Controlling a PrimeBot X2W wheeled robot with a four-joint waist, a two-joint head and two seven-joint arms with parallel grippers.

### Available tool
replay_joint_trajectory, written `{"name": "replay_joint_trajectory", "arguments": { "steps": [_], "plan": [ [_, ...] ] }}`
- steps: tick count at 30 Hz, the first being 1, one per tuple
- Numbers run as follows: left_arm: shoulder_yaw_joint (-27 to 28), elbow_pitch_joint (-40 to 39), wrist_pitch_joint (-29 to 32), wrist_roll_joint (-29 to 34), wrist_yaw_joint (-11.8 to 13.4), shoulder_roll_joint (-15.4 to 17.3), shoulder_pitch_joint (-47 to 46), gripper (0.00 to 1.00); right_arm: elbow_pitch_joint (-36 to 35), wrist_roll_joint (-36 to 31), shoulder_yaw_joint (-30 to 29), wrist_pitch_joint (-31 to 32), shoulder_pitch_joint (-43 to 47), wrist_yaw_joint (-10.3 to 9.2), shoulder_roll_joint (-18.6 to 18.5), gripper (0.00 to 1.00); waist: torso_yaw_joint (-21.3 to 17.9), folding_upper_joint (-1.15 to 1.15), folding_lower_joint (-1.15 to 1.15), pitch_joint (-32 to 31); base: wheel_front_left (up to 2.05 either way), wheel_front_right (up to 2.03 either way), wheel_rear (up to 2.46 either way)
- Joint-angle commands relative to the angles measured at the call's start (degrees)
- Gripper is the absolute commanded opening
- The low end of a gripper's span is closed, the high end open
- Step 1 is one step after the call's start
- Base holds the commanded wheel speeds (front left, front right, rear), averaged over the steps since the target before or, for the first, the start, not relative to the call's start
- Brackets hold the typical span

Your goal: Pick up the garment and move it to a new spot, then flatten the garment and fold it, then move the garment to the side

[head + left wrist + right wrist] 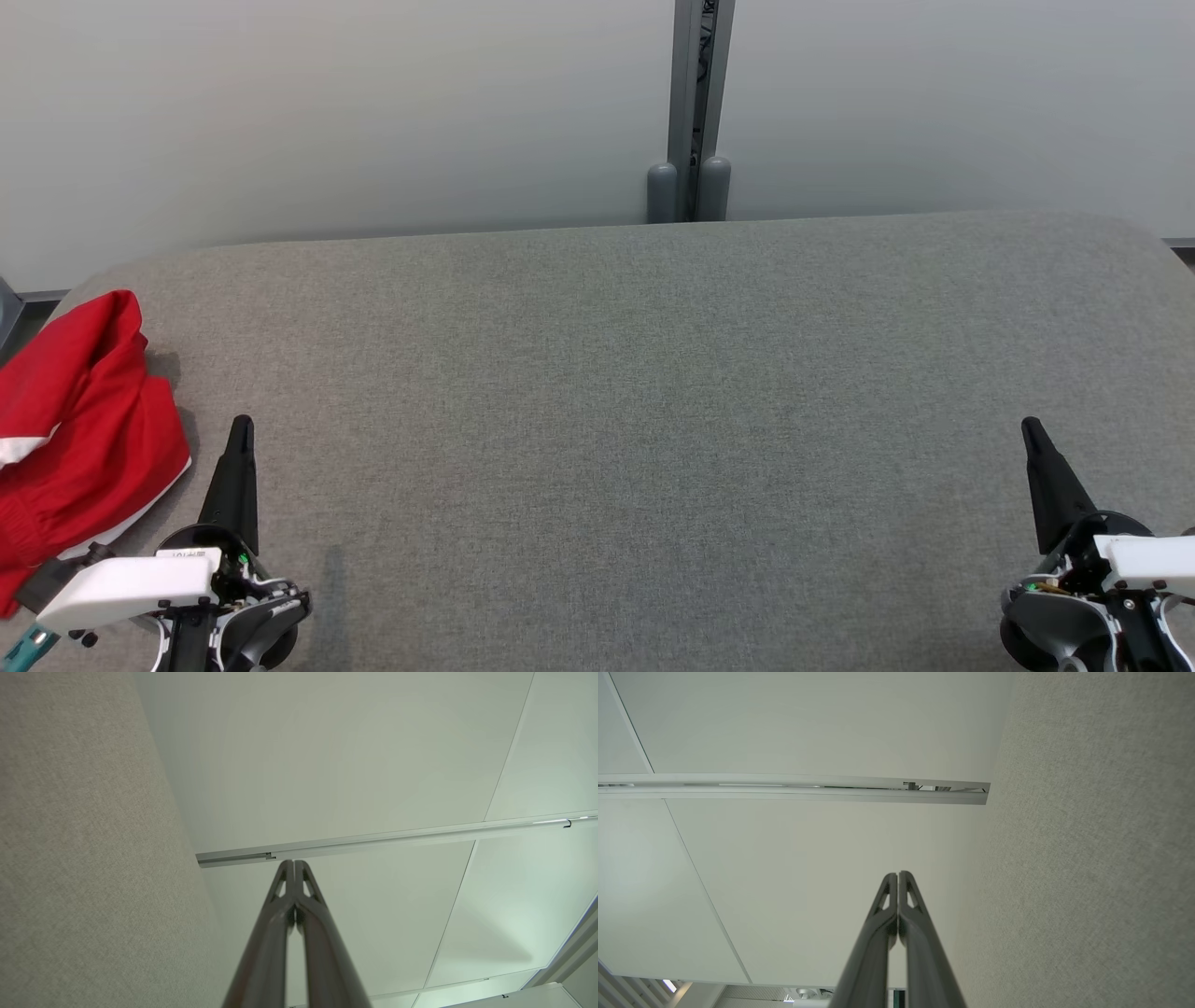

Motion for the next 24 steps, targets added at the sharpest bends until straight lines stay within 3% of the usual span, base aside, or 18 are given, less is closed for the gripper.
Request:
{"name": "replay_joint_trajectory", "arguments": {
  "steps": [1,24],
  "plan": [
    [0.2,-0.2,0.1,0.0,-0.2,0.3,0.3,0.0,-0.2,0.1,0.0,0.2,0.6,0.03,-0.5,0.0,0.0,0.0,0.0,0.0,0.0,0.0,0.0],
    [0.2,-0.2,0.1,0.0,-0.2,0.3,0.3,0.0,-0.2,0.1,0.0,0.2,0.6,0.03,-0.5,0.0,0.0,0.0,0.0,0.0,0.0,0.0,0.0]
  ]
}}
